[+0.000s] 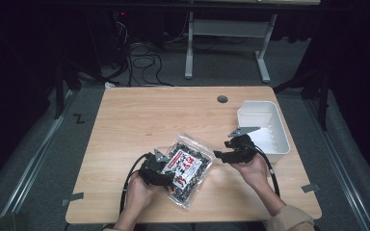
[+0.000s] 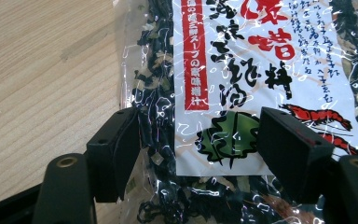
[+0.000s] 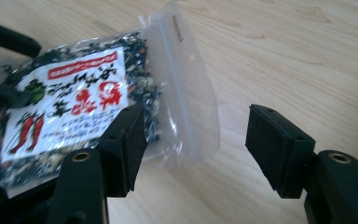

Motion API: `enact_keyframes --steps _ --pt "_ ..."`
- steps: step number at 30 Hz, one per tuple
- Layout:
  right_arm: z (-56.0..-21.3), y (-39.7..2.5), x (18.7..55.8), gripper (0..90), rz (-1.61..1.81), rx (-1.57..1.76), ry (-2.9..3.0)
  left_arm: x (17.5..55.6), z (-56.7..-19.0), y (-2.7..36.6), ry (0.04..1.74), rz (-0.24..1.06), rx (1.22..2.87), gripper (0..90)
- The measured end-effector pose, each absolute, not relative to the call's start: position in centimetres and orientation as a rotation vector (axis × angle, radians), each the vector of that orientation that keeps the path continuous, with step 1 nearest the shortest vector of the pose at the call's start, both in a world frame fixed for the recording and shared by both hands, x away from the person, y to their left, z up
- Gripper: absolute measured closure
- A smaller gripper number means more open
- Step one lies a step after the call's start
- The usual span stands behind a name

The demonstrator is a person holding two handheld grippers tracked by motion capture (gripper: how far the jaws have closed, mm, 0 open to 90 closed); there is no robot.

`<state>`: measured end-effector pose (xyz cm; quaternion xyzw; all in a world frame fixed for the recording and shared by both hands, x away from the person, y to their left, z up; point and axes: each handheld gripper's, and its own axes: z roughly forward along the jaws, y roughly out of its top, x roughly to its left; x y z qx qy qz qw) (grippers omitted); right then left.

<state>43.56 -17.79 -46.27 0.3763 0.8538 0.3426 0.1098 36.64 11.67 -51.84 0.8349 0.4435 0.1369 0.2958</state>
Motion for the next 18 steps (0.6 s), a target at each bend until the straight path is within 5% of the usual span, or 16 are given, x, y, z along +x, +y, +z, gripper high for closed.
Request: enact_keyframes --steps 10,18 --pt "-48.2 -15.9 47.3 37.6 0.910 1.253 2.550 36.6 -51.9 11.7 1.179 0.367 2.219 30.1" --pt "-49.6 -15.5 48.1 50.0 0.940 1.298 2.611 36.7 -51.9 11.7 1.190 0.374 2.213 26.9"
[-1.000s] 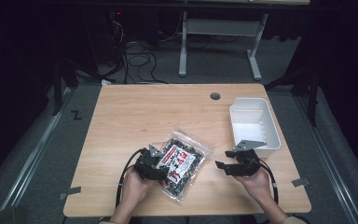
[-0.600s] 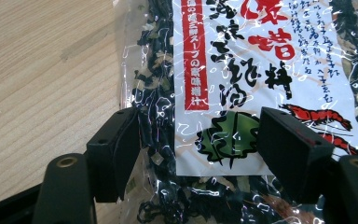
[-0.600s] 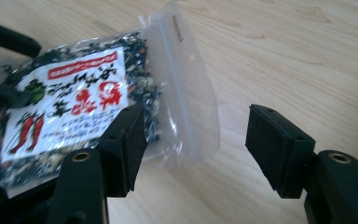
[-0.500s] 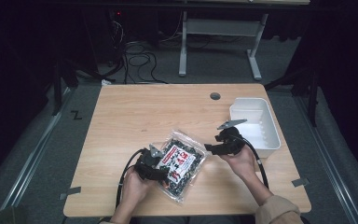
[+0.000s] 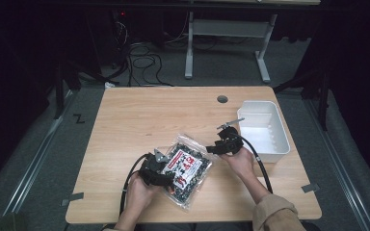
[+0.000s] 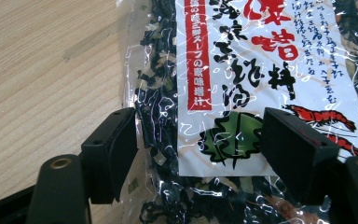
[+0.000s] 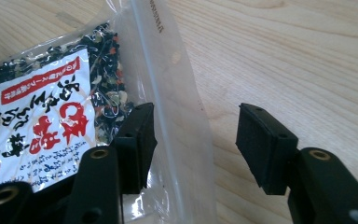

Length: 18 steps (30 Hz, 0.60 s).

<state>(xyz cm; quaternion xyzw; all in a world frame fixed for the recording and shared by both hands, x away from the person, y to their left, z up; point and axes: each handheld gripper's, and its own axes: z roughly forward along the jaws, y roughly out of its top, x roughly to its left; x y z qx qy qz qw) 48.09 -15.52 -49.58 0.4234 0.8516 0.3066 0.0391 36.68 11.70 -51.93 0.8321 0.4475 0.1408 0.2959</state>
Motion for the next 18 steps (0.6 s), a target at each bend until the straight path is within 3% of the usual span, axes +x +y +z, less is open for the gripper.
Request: enact_keyframes --steps 14,18 --pt "-49.5 -15.8 46.7 81.0 0.957 1.231 2.721 36.9 -52.0 12.0 1.247 0.396 2.189 24.3" --pt "-49.6 -16.2 46.4 79.7 0.972 1.231 2.731 37.0 -52.0 12.1 1.246 0.395 2.186 24.1"
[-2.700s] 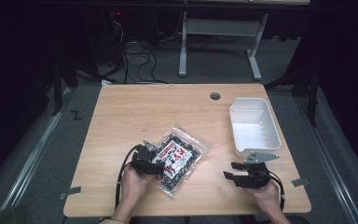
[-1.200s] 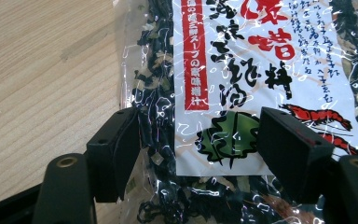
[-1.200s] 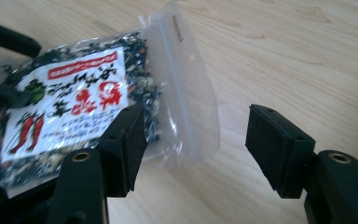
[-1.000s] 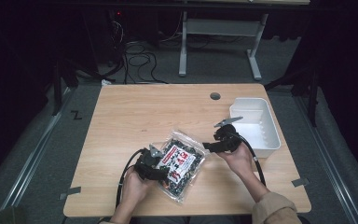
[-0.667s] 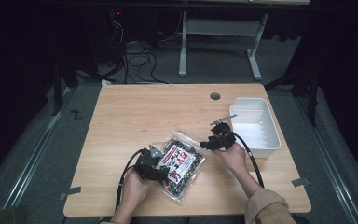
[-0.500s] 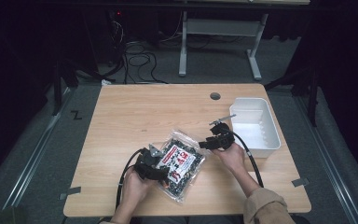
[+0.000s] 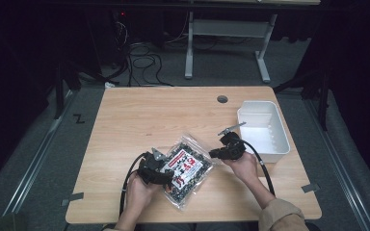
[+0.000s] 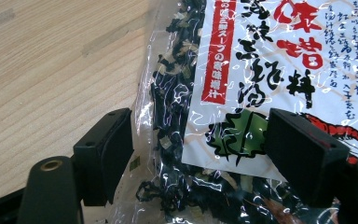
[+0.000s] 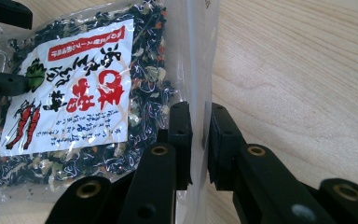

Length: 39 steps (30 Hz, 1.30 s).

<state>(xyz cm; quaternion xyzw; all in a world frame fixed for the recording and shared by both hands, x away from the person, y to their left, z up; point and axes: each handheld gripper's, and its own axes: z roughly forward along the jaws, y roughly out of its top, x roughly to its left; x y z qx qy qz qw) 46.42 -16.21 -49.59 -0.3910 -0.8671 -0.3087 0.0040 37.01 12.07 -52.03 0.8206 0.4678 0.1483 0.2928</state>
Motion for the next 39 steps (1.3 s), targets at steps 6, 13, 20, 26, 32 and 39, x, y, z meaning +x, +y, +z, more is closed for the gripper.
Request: enact_keyframes --steps 6,13,20,26,32,39 --pt "-50.1 -15.6 47.2 73.7 -0.977 -1.262 -2.674 37.0 -52.0 12.0 1.227 0.409 2.200 24.5" --pt "-50.4 -15.5 47.8 85.4 -1.003 -1.278 -2.618 37.0 -52.1 12.2 1.239 0.389 2.182 24.6" --pt "-50.2 -15.5 47.5 89.1 -1.020 -1.236 -2.622 37.1 -52.3 12.5 1.261 0.353 2.153 24.5" --pt "-50.3 -15.3 47.4 89.0 -1.002 -1.224 -2.653 37.1 -52.3 12.5 1.255 0.362 2.154 24.3" --pt "-49.8 -15.3 47.2 89.7 -1.018 -1.203 -2.679 37.0 -52.3 12.5 1.265 0.350 2.137 25.8" --pt "-47.6 -15.6 46.6 89.9 -1.073 -1.134 -2.732 36.7 -51.9 12.7 1.255 0.371 2.099 26.4"
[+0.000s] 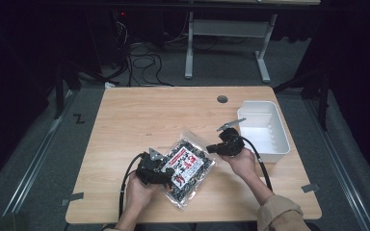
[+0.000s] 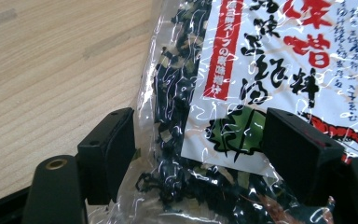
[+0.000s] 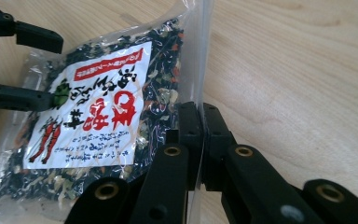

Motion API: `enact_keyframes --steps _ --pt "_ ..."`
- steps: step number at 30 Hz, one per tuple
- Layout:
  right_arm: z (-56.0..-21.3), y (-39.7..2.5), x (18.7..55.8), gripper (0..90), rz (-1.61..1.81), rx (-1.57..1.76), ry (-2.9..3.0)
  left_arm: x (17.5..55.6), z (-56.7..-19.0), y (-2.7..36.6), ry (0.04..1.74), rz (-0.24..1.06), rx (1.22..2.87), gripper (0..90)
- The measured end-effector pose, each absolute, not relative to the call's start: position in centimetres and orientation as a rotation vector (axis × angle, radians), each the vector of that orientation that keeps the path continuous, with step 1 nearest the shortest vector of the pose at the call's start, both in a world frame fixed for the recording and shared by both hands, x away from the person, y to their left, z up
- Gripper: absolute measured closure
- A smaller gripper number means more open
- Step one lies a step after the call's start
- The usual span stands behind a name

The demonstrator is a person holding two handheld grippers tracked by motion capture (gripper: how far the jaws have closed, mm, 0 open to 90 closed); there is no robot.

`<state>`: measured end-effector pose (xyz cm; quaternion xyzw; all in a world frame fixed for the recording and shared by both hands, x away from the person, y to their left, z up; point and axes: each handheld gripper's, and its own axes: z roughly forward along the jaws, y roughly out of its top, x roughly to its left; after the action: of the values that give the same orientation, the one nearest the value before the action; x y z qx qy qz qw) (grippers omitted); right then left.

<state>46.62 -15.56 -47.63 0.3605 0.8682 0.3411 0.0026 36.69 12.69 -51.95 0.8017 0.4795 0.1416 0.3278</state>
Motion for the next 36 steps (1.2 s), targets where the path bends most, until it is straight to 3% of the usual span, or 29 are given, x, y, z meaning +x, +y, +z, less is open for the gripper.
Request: enact_keyframes --steps 36 --pt "-35.3 -17.4 45.0 90.0 1.036 0.839 2.544 36.7 -52.4 13.0 1.303 0.352 2.122 28.8"
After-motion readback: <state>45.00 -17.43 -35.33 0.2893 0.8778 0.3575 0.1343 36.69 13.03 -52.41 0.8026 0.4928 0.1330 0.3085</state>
